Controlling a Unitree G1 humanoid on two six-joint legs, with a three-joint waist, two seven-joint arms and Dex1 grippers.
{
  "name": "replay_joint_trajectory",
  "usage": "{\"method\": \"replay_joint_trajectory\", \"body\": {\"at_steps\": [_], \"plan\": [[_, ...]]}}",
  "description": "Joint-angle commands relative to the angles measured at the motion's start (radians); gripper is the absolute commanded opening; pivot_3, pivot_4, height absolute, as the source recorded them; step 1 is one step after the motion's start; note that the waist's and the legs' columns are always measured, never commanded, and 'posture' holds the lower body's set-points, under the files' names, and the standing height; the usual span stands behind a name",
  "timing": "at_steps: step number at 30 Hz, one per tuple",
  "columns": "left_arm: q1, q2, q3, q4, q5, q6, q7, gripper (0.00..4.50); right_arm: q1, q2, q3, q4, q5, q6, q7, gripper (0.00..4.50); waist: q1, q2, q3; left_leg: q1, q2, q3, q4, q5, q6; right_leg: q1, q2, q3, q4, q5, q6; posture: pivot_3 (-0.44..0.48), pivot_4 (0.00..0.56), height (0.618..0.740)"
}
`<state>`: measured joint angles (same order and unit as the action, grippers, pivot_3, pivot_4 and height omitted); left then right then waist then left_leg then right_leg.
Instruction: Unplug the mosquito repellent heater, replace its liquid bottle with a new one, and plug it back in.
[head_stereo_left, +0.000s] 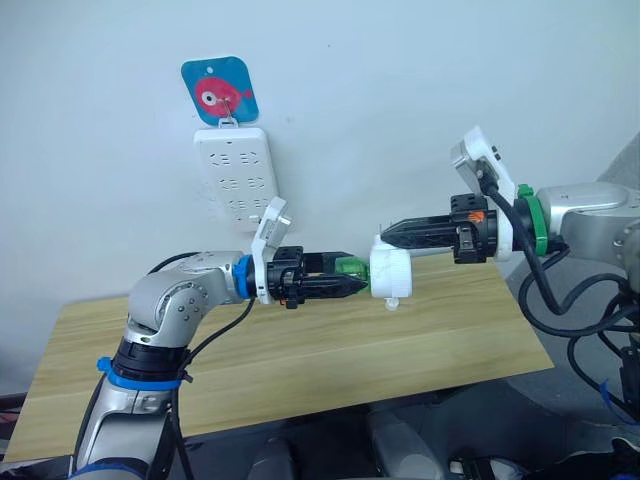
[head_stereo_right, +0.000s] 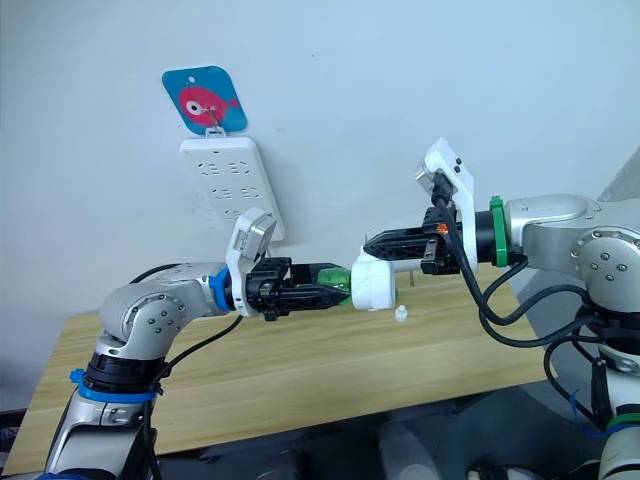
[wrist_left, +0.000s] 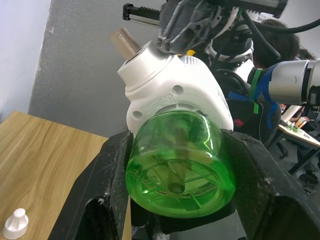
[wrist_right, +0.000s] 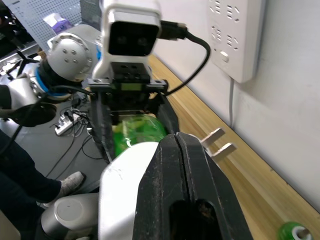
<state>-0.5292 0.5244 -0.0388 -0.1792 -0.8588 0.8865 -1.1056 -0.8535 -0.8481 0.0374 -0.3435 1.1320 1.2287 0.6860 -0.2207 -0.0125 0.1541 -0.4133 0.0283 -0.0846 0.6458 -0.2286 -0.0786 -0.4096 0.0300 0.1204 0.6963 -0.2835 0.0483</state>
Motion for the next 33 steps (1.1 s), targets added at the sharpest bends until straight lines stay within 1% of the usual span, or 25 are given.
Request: {"method": "replay_joint_trajectory", "body": {"at_steps": [1, 5, 9, 15, 24, 29, 33], "plan": [[-0.007, 0.010, 0.012, -0.036, -0.024, -0.002, -0.021, 2.37, -0.049, 0.020, -0.063, 0.038, 0.031, 0.001, 0.025, 0.00, 0.000, 0.000, 0.000, 0.000, 0.000, 0.000, 0.000, 0.000, 0.000, 0.000, 0.000, 0.000, 0.000, 0.000, 0.000, -0.232, 0.080, 0.740], [-0.009, 0.015, 0.018, -0.043, -0.050, 0.025, -0.028, 2.37, -0.045, 0.023, -0.032, 0.069, -0.062, -0.049, 0.061, 0.00, 0.000, 0.000, 0.000, 0.000, 0.000, 0.000, 0.000, 0.000, 0.000, 0.000, 0.000, 0.000, 0.000, 0.000, 0.000, -0.234, 0.082, 0.740], [-0.025, 0.005, 0.038, -0.032, -0.078, 0.054, -0.010, 2.37, -0.026, 0.025, -0.002, 0.057, -0.106, -0.064, 0.116, 0.00, 0.000, 0.000, 0.000, 0.000, 0.000, 0.000, 0.000, 0.000, 0.000, 0.000, 0.000, 0.000, 0.000, 0.000, 0.000, -0.234, 0.082, 0.740], [-0.029, 0.001, 0.055, -0.030, -0.103, 0.071, 0.012, 2.37, 0.007, 0.029, 0.012, 0.029, -0.133, -0.060, 0.159, 0.00, 0.000, 0.000, 0.000, 0.000, 0.000, 0.000, 0.000, 0.000, 0.000, 0.000, 0.000, 0.000, 0.000, 0.000, 0.000, -0.226, 0.080, 0.740], [-0.042, 0.006, 0.078, -0.014, -0.158, 0.120, 0.025, 2.36, 0.070, 0.045, 0.016, 0.020, -0.181, -0.054, 0.154, 0.00, 0.000, 0.000, 0.000, 0.000, 0.000, -0.001, 0.000, 0.000, 0.000, 0.000, 0.000, 0.000, 0.001, 0.000, 0.000, -0.228, 0.076, 0.740], [-0.035, 0.016, 0.086, -0.004, -0.163, 0.127, 0.021, 2.36, 0.080, 0.075, -0.024, 0.034, -0.160, -0.033, 0.120, 0.00, -0.001, 0.000, 0.000, 0.000, 0.000, -0.001, 0.000, 0.000, 0.000, 0.000, 0.000, 0.000, 0.001, 0.000, 0.000, -0.228, 0.076, 0.740], [-0.028, 0.013, 0.099, 0.004, -0.183, 0.141, 0.037, 2.36, 0.082, 0.074, -0.046, 0.037, -0.141, -0.008, 0.121, 0.00, 0.000, 0.000, 0.000, 0.000, 0.000, -0.001, 0.000, 0.000, 0.000, 0.000, 0.000, -0.001, 0.001, 0.000, 0.000, -0.228, 0.076, 0.740]]}}
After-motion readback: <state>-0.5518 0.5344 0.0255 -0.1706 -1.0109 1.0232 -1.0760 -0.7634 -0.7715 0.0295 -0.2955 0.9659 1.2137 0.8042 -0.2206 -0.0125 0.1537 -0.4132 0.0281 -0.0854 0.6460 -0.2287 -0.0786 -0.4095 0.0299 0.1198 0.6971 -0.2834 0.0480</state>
